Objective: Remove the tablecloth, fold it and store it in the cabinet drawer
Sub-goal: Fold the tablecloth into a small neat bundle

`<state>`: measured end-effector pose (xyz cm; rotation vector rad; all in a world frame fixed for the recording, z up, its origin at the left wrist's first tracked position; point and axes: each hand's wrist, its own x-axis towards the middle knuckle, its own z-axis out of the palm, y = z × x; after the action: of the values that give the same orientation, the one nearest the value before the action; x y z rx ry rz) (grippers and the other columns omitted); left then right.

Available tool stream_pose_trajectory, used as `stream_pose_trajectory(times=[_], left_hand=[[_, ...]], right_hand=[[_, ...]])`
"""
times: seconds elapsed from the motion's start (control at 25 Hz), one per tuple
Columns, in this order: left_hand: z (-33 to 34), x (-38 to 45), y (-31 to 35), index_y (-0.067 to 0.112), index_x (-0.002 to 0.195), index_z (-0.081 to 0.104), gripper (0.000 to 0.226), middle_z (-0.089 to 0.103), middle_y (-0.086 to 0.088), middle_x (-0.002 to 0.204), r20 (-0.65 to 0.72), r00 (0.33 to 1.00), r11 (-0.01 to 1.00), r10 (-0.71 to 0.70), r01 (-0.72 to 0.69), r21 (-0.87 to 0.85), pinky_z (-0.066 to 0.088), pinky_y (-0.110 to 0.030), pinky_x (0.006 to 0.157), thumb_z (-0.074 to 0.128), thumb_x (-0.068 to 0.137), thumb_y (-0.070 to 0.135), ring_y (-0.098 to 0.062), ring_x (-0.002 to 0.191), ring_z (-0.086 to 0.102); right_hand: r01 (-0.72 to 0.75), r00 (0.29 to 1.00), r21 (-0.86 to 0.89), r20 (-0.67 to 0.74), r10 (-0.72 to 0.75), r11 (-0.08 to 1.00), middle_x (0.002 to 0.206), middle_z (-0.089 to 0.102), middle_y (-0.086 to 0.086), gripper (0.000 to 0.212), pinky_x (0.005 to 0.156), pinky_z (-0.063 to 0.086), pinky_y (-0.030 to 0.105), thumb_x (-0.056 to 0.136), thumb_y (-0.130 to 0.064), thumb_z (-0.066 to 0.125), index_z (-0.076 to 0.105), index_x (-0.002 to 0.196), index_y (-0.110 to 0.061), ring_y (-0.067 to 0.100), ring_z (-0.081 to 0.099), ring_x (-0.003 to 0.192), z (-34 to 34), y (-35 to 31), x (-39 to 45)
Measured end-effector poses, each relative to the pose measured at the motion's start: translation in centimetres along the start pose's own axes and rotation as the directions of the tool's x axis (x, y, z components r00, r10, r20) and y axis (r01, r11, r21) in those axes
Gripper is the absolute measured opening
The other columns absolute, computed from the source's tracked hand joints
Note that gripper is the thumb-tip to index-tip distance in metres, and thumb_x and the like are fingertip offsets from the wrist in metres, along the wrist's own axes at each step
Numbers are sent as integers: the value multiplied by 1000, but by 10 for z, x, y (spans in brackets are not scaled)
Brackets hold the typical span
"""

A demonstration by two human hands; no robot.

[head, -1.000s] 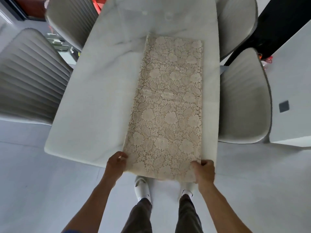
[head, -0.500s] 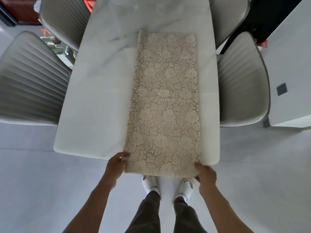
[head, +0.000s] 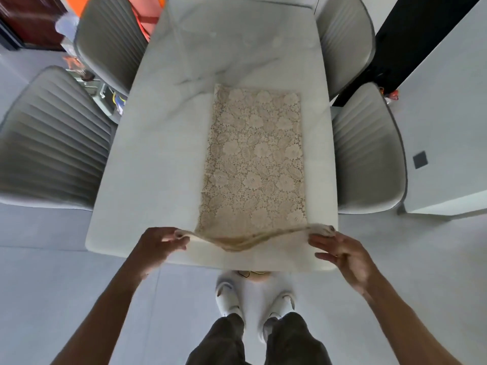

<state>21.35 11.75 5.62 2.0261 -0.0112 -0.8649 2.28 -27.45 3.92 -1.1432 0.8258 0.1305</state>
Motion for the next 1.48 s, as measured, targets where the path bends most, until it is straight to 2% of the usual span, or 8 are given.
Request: stream_pose_trajectory(times=[0.16, 0.4, 0.68, 0.8, 0.96, 1.08, 1.28, 1.48], left_hand=[[1, 68, 33, 19, 83, 74, 10, 69, 5, 84, -214, 977, 999, -21, 10, -54, 41, -17, 63, 78, 81, 28, -8, 75, 60], [24, 164, 35, 12, 98, 66, 26, 67, -5, 92, -211, 967, 990, -140, 143, -1, 44, -26, 68, 68, 89, 37, -21, 87, 61], [51, 192, -12, 13, 99, 61, 21, 70, -9, 103, -282, 953, 899, -110, 217, 380, 48, -36, 83, 54, 98, 33, -30, 99, 64], [63, 190, 0, 15, 100, 54, 18, 67, -6, 98, -367, 924, 895, -111, 254, 367, 49, -38, 80, 58, 94, 32, -31, 94, 63], [83, 154, -1, 18, 109, 51, 29, 53, -3, 99, -386, 898, 794, 210, 74, 604, 53, -41, 69, 67, 85, 24, -25, 87, 55], [91, 128, -19, 22, 98, 49, 21, 56, 3, 92, -433, 899, 935, -63, 205, 288, 45, -34, 68, 65, 87, 29, -23, 84, 57], [71, 121, -32, 15, 82, 59, 16, 64, -1, 77, -381, 895, 945, -233, 300, 128, 49, -34, 71, 68, 86, 26, -27, 77, 61], [59, 117, -32, 18, 79, 58, 13, 67, -5, 78, -328, 909, 964, -257, 267, -17, 54, -37, 69, 68, 79, 9, -29, 78, 64]], right_hand=[[-23, 972, -273, -230, -42, 962, 62, 64, -6, 13, 58, 42, 29, 81, -22, 78, 72, 72, -15, 15, 52, 61, 23, -44, 51], [-99, 939, -551, -328, -106, 829, 74, 64, 6, 22, 63, 41, 31, 93, -23, 62, 68, 80, -6, 23, 56, 70, 32, -38, 165], [-59, 908, -781, -301, -293, 621, 76, 63, -4, 21, 60, 36, 30, 99, -34, 50, 59, 85, -21, 21, 58, 72, 24, -1, 205], [-98, 880, -732, -379, -285, 674, 86, 66, 2, 14, 68, 46, 36, 96, -31, 54, 56, 100, -17, 30, 63, 82, 28, -5, 204], [-175, 839, -745, -455, -298, 644, 117, 58, 5, 45, 83, 52, 47, 85, -33, 65, 45, 123, -20, 32, 59, 101, 47, 10, 171], [-307, 818, -615, -560, -129, 727, 115, 57, 4, 47, 84, 52, 48, 82, -42, 67, 46, 119, -22, 31, 58, 101, 57, 44, 137], [-438, 724, -343, -682, 100, 831, 99, 65, 10, 46, 80, 51, 42, 80, -36, 75, 57, 112, -8, 29, 59, 86, 56, 56, 112], [-352, 805, -343, -586, 94, 871, 88, 60, 16, 22, 77, 55, 48, 84, -17, 67, 49, 94, -9, 30, 62, 74, 52, 41, 102]])
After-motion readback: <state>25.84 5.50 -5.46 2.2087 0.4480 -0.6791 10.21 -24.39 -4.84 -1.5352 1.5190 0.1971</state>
